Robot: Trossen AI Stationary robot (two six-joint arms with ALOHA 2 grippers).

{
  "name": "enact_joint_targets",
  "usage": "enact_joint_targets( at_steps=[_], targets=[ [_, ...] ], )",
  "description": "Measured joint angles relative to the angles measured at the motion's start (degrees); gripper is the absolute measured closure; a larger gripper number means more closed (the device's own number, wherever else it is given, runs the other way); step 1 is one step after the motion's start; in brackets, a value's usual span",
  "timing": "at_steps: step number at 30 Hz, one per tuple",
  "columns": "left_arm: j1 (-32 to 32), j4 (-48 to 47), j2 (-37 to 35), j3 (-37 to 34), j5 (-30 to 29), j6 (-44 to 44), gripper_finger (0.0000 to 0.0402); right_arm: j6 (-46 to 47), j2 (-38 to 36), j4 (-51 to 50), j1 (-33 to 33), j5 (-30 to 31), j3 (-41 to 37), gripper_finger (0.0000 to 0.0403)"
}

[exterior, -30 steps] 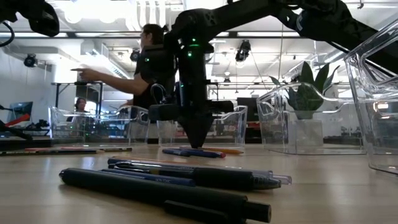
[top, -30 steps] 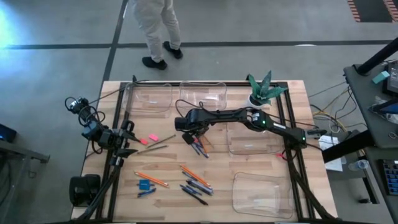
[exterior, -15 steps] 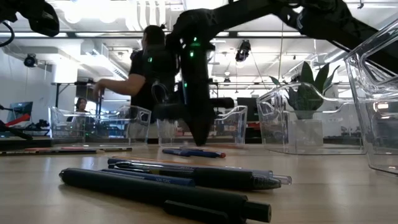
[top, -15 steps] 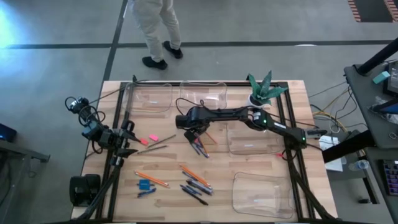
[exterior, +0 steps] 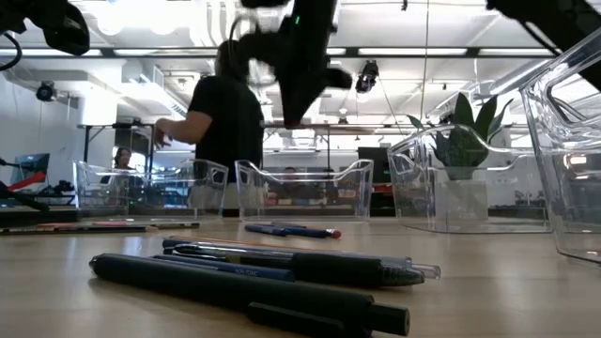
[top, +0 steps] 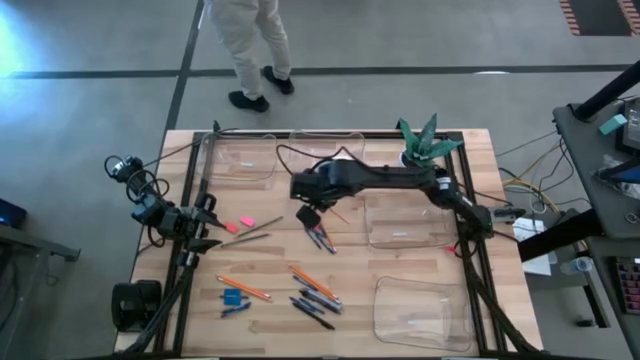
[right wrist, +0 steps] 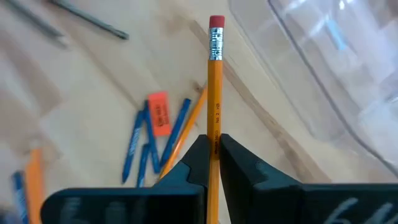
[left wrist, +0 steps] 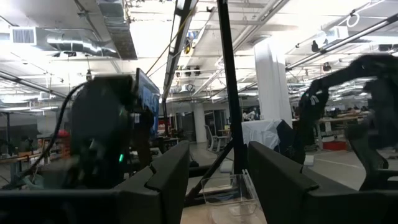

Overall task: Sort crayons/erasers/pens/pencils in bins
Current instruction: Put the orange pencil into the middle transparent bin

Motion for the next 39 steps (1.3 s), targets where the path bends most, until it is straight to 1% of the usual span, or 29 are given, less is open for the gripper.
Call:
enact_joint_targets(
  at_steps=[4,8,12,15,17,23,27,31,34,39],
  targets=[
    [0.00,0.01,-0.02,0.00,0.02,-0.01,0.0249,-4.53,-4.85,-0.46,1.45,2.28,-0.48,0.0385],
    [0.01,0.01,-0.02,0.00,0.00,0.01,0.0249,-8.73,-9.44,-3.73,2.60,2.37,-2.02,0.0385],
    [-0.01,-0.01,-0.01,0.02,0.00,0.01,0.0249,-9.07,-12.85,-9.35,3.69,2.34,-4.32,0.0385],
    [0.01,-0.01,-0.02,0.01,0.00,-0.01,0.0249,-9.10,-16.31,-11.65,4.47,2.37,-7.57,0.0385],
    [-0.01,0.01,-0.02,0.02,0.00,0.01,0.0249,-9.29,-18.56,-12.25,4.96,2.38,-10.82,0.0385],
    [0.00,0.01,-0.01,0.01,0.00,0.00,0.0249,-8.78,-26.68,-12.18,6.74,2.32,-24.11,0.0385],
    [-0.01,0.01,-0.02,0.02,0.02,-0.01,0.0249,-5.57,-32.39,-11.28,7.34,2.32,-33.25,0.0385],
    [0.01,-0.01,-0.01,0.00,0.01,-0.01,0.0249,-2.14,-37.56,-7.22,7.43,1.43,-42.27,0.0385],
    [-0.01,0.01,-0.02,0.00,0.00,0.01,0.0249,-2.00,-41.10,-3.04,7.47,-0.55,-48.93,0.0385],
    [0.01,0.01,-0.01,0.02,0.01,0.00,0.0249,-1.95,-44.93,0.79,7.45,-0.92,-58.31,0.0385]
  ],
)
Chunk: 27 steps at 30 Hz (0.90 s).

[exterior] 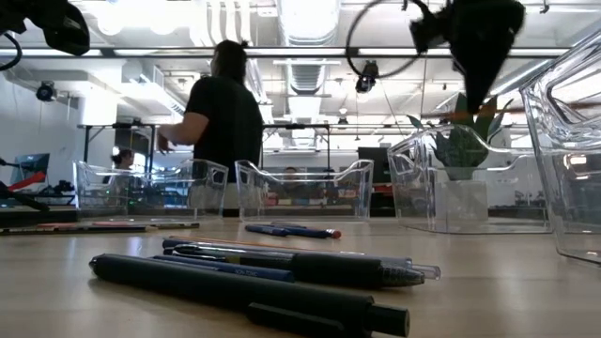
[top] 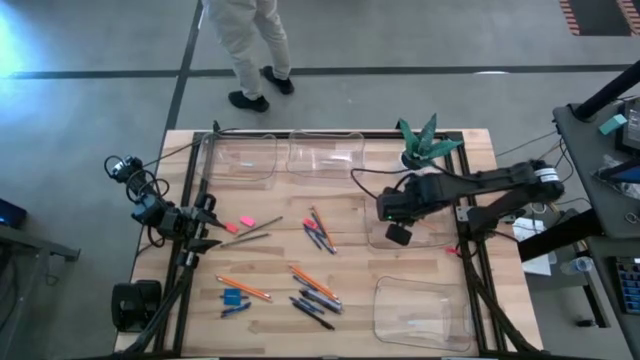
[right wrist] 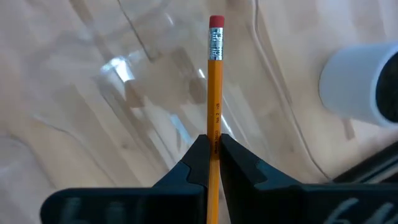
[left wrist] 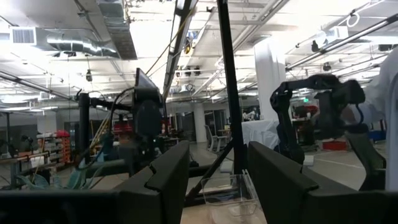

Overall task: Sort crayons/erasers/pens/pencils in bins
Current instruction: Put the orange pencil into the middle transparent bin

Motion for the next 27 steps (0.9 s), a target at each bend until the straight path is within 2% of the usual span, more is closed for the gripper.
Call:
enact_joint_targets(
  at_steps=[4,12,27],
  targets=[
    [-0.01,0.01,-0.01,0.00,0.01,0.00,0.0249,0.89,-1.52,1.84,0.00,-1.32,-5.80,0.0385],
    [-0.02,-0.02,0.01,-0.02,0.00,-0.01,0.0249,0.67,-1.44,13.19,0.00,-2.45,-14.81,0.0385],
    [0.00,-0.02,-0.01,0.00,-0.01,-0.01,0.0249,-5.23,5.19,21.50,0.00,-2.38,-17.21,0.0385]
  ],
)
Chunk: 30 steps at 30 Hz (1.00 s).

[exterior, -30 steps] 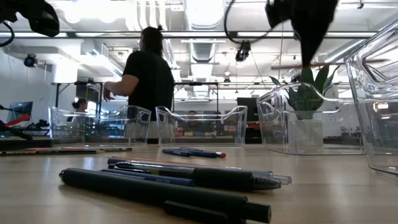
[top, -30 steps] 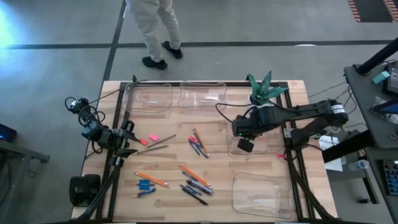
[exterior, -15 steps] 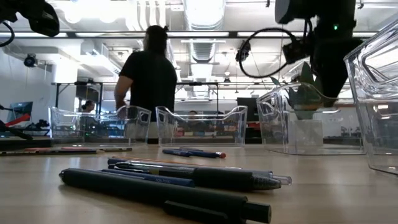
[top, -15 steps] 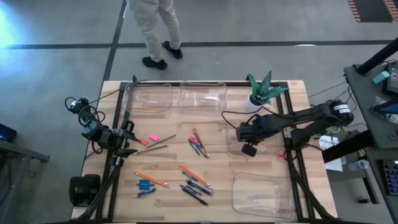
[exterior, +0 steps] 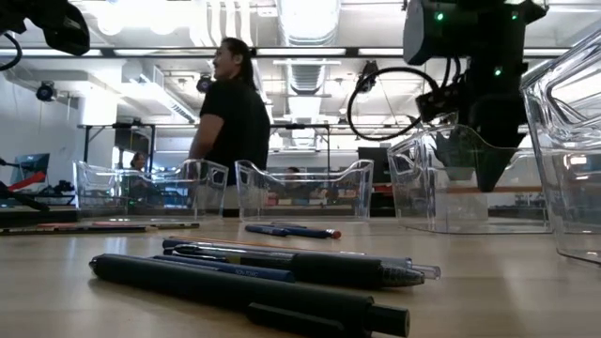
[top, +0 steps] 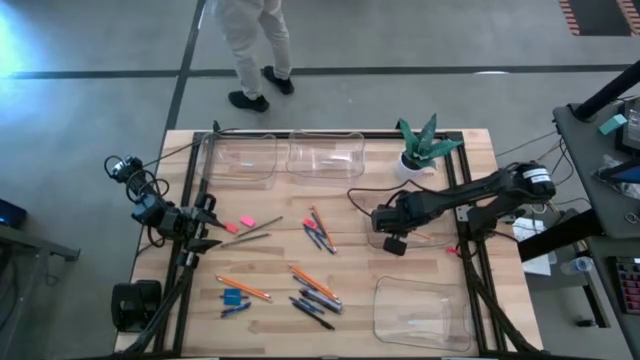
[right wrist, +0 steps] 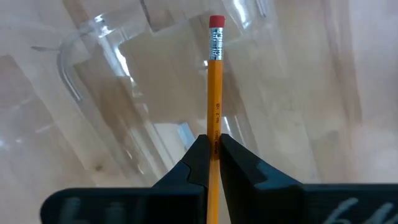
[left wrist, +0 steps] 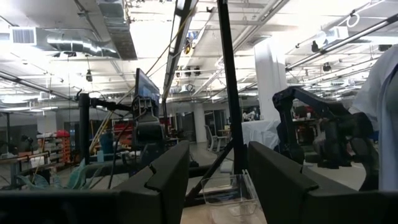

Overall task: Sort crayons/erasers/pens/pencils in bins
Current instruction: Put the orange pencil into the middle transparent bin

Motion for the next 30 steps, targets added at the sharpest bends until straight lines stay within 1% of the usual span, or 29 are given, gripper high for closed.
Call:
enact_joint_targets(
  at_steps=[10,23,26,30],
  targets=[
    [-0.02,0.02,0.00,0.00,0.00,0.00,0.0249,0.15,4.44,3.70,0.00,-0.46,0.09,0.0385],
    [-0.02,0.01,0.02,-0.02,0.02,0.01,0.0249,2.26,4.81,4.39,0.00,0.06,0.02,0.0384],
    [-0.02,0.00,0.02,0.00,0.00,0.00,0.0249,2.26,4.81,4.43,0.00,0.09,0.02,0.0370],
    [-0.02,0.01,0.01,-0.02,0.01,0.01,0.0249,2.26,4.81,4.41,0.00,0.09,0.02,0.0337]
  ],
)
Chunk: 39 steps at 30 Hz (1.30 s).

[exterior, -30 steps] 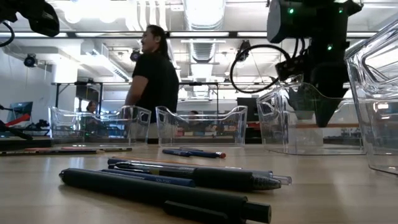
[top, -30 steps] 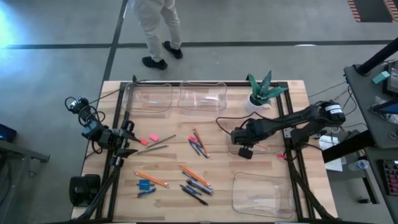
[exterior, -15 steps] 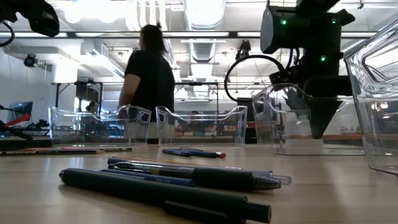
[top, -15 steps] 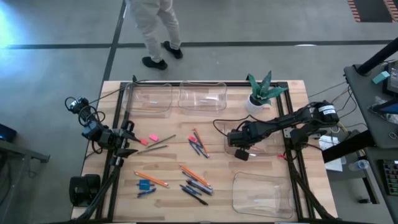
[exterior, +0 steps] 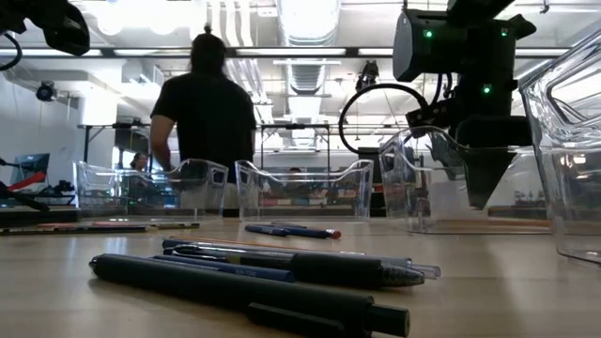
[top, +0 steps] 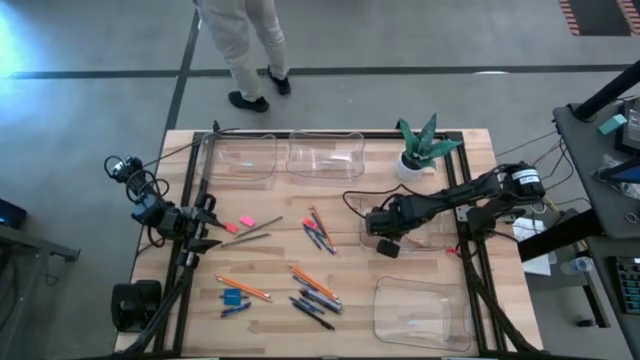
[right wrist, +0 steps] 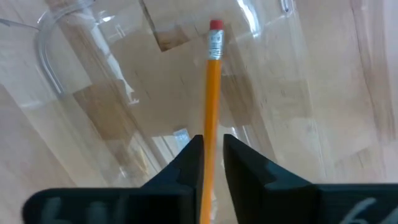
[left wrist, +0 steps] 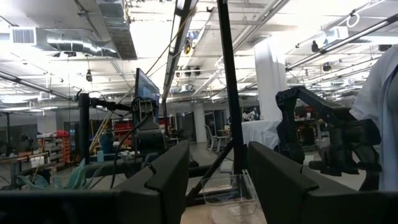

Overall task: Sort crayons/erasers/pens/pencils in bins
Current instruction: Put the orange pencil into the middle transparent bin, then put the blue crayon into the top right transparent bin

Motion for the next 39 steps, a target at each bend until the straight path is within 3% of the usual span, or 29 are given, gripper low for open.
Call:
enact_joint_targets(
  at_steps=[5,8,13,17,24,31,39],
  targets=[
    [0.00,-0.01,-0.01,0.00,-0.01,-0.01,0.0249,0.90,-0.06,-0.81,0.00,0.00,0.18,0.0294],
    [0.02,0.01,-0.01,0.00,0.00,0.00,0.0249,3.53,-0.06,-6.34,-0.15,0.16,2.29,0.0280],
    [0.01,-0.01,0.01,0.01,0.00,0.01,0.0249,6.02,-0.06,-17.28,-0.13,3.63,9.52,0.0276],
    [0.02,0.00,0.00,0.02,0.00,0.00,0.0249,7.93,-0.08,-19.85,-0.15,6.05,16.84,0.0275],
    [0.02,-0.01,0.01,0.00,-0.01,0.01,0.0249,21.25,0.00,-8.91,-0.26,9.38,26.70,0.0280],
    [0.02,0.00,-0.01,0.01,-0.01,0.01,0.0249,24.37,1.03,9.70,-0.26,9.08,25.84,0.0289],
    [0.00,0.01,-0.01,0.00,0.00,0.01,0.0249,32.37,8.95,11.11,-0.18,8.44,27.79,0.0289]
  ],
)
